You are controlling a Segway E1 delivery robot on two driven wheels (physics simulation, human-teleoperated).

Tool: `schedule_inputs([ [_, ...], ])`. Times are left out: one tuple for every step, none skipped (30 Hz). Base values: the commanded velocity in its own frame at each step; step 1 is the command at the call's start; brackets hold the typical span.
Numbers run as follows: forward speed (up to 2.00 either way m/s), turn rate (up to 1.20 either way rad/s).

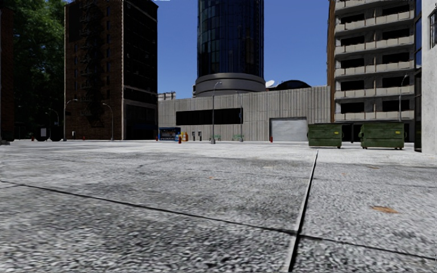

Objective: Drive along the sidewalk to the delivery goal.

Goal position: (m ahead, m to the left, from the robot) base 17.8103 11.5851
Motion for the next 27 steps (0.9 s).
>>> schedule_inputs([
  [2.00,0.40],
  [2.00,0.40],
  [2.00,0.40],
  [2.00,0.40],
  [2.00,0.40],
  [2.00,0.40],
  [2.00,0.40],
  [2.00,0.40],
  [2.00,0.40],
  [2.00,0.40],
  [2.00,0.40],
  [2.00,0.40],
  [2.00,0.40],
  [2.00,0.40],
  [2.00,0.40],
  [2.00,0.40],
  [2.00,0.40],
  [2.00,0.40],
  [2.00,0.40],
  [2.00,0.40],
  [2.00,0.40],
  [2.00,0.40],
  [2.00,0.40],
  [2.00,0.40],
  [2.00,0.40],
  [2.00,0.40],
  [2.00,0.40],
])
